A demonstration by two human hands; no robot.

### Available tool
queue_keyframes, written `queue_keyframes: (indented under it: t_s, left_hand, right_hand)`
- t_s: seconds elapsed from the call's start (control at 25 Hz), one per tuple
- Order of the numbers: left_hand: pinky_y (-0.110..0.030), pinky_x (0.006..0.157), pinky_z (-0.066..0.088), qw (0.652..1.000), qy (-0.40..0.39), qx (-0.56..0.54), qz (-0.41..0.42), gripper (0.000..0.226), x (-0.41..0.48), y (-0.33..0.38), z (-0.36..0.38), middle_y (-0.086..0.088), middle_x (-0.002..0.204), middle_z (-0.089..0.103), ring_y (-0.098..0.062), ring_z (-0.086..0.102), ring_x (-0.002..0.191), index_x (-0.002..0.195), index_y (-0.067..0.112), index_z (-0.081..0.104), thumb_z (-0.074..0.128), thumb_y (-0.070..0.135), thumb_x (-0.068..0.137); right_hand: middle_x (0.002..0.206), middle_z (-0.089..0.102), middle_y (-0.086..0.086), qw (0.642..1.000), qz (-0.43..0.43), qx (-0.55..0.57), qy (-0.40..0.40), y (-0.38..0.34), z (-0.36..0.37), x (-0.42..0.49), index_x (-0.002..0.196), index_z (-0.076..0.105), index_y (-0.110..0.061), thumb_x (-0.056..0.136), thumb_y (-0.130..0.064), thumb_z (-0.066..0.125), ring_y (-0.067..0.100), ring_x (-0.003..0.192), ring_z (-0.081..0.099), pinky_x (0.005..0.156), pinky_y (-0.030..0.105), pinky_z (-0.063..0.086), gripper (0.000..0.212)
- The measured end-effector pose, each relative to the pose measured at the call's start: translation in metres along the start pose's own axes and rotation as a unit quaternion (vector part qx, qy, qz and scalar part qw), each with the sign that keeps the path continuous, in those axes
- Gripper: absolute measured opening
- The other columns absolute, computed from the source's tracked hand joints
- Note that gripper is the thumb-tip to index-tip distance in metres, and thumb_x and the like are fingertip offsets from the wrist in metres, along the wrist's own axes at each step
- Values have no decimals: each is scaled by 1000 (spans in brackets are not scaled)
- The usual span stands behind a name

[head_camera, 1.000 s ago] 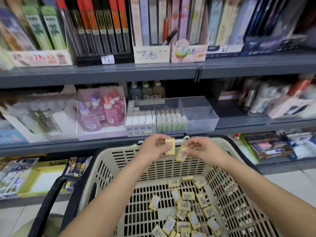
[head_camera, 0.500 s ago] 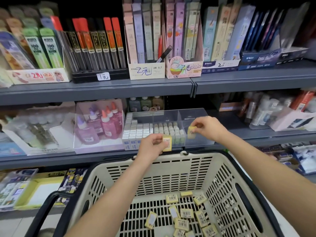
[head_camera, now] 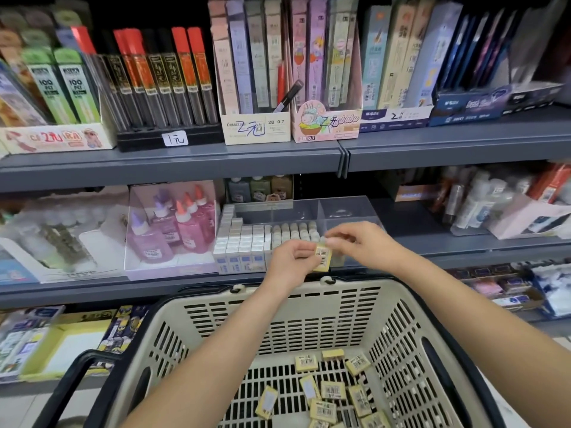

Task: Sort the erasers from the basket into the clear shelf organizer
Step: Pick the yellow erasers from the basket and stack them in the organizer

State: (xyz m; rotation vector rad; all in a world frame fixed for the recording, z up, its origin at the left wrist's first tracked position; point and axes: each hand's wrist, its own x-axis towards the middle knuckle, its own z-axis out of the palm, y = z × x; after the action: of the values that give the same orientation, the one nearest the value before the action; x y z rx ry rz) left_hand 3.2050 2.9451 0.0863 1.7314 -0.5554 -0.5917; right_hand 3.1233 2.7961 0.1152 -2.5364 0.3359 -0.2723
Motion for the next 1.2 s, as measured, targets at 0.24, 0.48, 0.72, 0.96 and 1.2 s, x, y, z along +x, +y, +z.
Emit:
queue_keyframes:
  t_s: [0.24, 0.48, 0.72, 0.96, 1.2]
  left_hand:
    - [-5, 68, 41, 992, 10, 105, 69, 13, -1, -7, 0, 18, 90, 59, 5, 55, 85, 93, 26, 61, 65, 16, 85]
    - [-1, 66, 40, 978, 38, 193, 76, 10, -10, -36, -21, 17, 86, 60, 3, 55, 81, 91, 27, 61, 64, 19, 86]
    - [-2, 74, 41, 983, 73, 130, 103, 16, -27, -43, -24, 17, 89, 62, 6, 56, 84, 91, 29, 60, 61, 14, 87]
    - [-2, 75, 41, 991, 25, 107, 75, 23, -57, -80, -30, 16, 91, 63, 11, 56, 86, 88, 38, 59, 60, 14, 87]
    - [-21, 83, 48, 973, -57, 191, -113, 13, -61, -159, -42, -6, 102, 64, -12, 57, 89, 100, 11, 62, 59, 10, 88]
  right_hand:
    - [75, 64, -15, 996, 37, 30, 78, 13, -27, 6, 88, 68, -29, 86, -29, 64, -6, 67, 58, 65, 9, 40, 4]
    - [98, 69, -1, 997, 64, -42, 9, 34, -9, 28, 101, 70, -18, 90, -25, 59, 14, 92, 62, 82, 24, 45, 17]
    - [129, 59, 3, 986, 81, -79, -120, 37, 3, 36, 120, 62, -11, 99, -21, 40, 19, 121, 51, 103, 31, 38, 32]
    - [109, 68, 0, 992, 60, 30, 106, 12, 3, -6, 97, 69, -18, 96, -20, 47, 7, 97, 59, 89, 22, 43, 23]
    - [62, 63, -10, 979, 90, 159, -87, -19, 78, -72, 69, 66, -28, 90, -32, 55, 0, 55, 54, 59, 18, 46, 24]
